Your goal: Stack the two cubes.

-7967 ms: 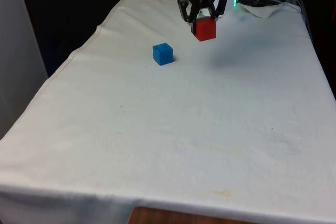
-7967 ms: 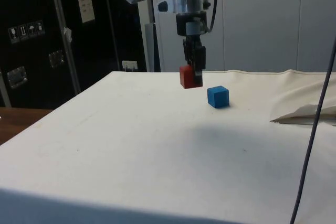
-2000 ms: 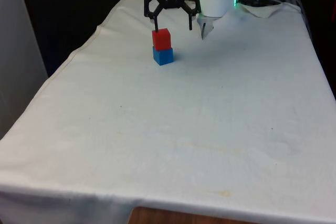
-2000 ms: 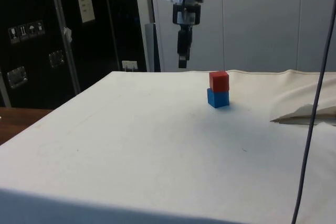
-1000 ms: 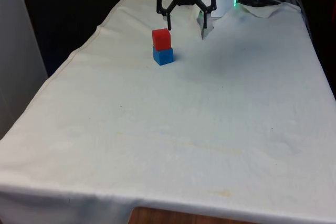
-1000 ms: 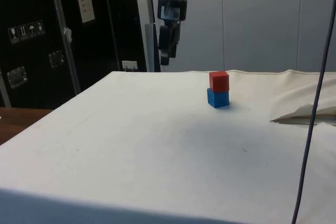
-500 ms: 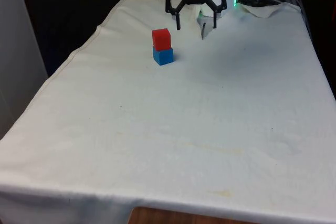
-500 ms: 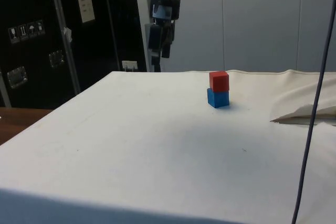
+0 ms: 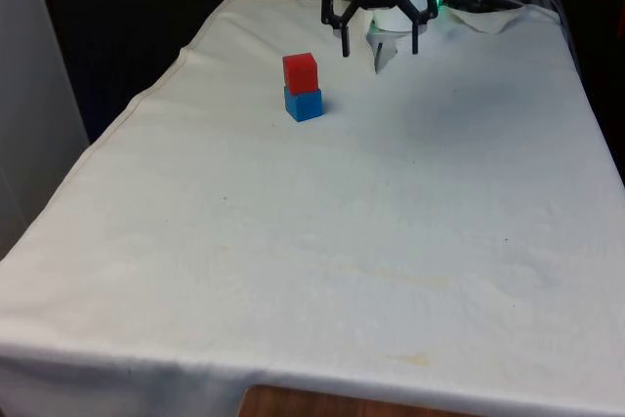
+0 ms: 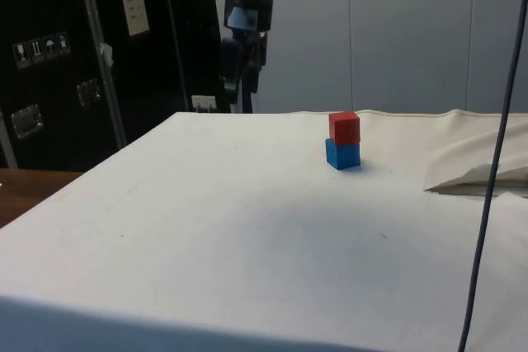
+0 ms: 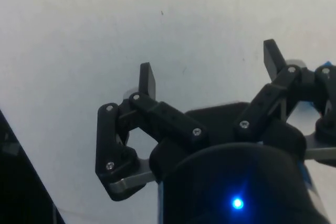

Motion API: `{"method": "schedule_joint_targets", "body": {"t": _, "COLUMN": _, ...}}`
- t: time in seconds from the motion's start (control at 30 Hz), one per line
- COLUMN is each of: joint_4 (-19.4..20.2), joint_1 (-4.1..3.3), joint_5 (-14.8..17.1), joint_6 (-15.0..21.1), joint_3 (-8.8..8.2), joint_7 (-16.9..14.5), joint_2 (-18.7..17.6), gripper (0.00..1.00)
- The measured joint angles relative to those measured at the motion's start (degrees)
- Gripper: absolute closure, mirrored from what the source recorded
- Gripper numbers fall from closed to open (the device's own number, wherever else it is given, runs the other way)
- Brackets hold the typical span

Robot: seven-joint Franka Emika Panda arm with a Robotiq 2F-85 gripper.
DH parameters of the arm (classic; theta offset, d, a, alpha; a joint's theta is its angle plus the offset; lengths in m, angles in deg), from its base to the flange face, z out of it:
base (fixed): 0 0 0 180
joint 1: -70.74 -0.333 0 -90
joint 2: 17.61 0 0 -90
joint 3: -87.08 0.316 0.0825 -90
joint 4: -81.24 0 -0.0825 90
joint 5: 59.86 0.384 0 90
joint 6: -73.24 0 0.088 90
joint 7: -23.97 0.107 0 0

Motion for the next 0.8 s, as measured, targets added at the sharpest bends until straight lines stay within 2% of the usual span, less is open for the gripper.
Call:
{"method": "schedule_joint_targets", "body": {"t": 0.47, "joint_4": -1.0, "joint_1": -0.06, "joint_5": 0.0, "joint_6": 0.2, "joint_3": 2.12, "joint_7": 4.8, "joint_2": -0.6, "gripper": 0.00}}
{"method": "schedule_joint_targets", "body": {"t": 0.8, "joint_4": -1.0, "joint_1": -0.06, "joint_5": 0.0, "joint_6": 0.2, "joint_3": 2.35, "joint_7": 5.4, "joint_2": -0.6, "gripper": 0.00}}
